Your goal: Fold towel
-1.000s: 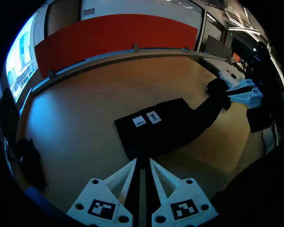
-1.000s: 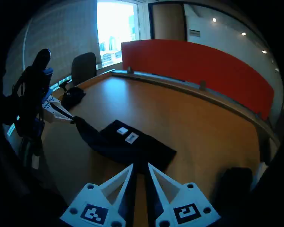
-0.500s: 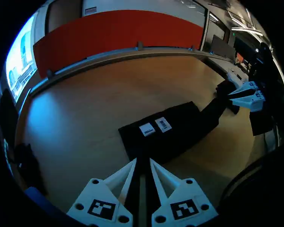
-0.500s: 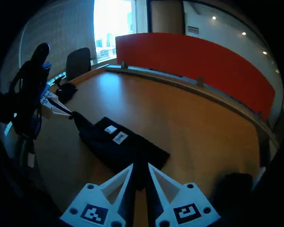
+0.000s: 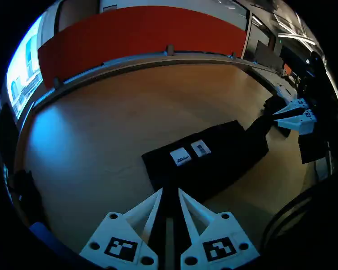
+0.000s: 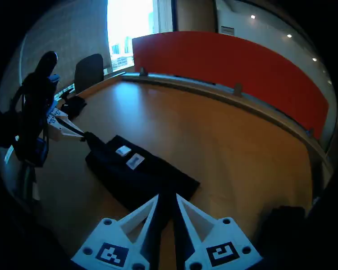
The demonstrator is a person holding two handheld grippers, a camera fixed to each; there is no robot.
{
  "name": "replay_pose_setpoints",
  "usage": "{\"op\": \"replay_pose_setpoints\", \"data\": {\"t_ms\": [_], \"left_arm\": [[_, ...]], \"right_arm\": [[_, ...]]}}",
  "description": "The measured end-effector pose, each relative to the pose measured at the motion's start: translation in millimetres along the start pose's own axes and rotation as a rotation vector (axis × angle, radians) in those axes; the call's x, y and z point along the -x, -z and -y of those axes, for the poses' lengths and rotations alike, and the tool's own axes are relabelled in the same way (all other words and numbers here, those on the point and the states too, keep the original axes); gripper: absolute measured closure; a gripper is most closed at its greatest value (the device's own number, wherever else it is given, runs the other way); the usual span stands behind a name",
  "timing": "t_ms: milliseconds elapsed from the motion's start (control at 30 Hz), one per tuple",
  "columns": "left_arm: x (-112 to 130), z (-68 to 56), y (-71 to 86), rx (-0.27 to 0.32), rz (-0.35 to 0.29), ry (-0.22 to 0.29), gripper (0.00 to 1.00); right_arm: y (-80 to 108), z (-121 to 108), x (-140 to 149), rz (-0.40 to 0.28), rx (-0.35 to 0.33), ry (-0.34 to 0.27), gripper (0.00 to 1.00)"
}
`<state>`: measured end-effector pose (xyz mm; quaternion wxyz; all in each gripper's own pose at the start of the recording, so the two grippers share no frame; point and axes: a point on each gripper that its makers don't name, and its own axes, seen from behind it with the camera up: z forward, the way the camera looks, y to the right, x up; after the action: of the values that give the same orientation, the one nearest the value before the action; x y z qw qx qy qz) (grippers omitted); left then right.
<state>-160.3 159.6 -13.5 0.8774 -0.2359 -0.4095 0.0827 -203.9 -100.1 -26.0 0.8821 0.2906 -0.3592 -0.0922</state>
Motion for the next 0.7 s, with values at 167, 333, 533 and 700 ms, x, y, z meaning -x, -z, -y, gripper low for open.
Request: {"op": "replay_pose_setpoints", "data": {"t_ms": [167,333,533,700], "left_arm": [[-0.2,6.2,-17.7,-0.013,0.006,0.008,0.92],[-1.4,11.7,-33.5,-0.022,0.01,0.022,0.91],[-4.3,19.9,-48.2,-0.042,0.01,0.029,0.88],[-7.2,26.8,-58.2,-0.059,0.013,0.036,0.85]], "right_arm": [[-15.9,-7.6,1.4,0.006,0.007,-0.018,0.87],[-29.4,-13.0,3.3,0.011,0.01,-0.032,0.87],[-43.0,-18.6,5.3,0.016,0.021,-0.033,0.87],[-53.4,-23.9,11.6,0.032,0.034,-0.039,0.87]]}}
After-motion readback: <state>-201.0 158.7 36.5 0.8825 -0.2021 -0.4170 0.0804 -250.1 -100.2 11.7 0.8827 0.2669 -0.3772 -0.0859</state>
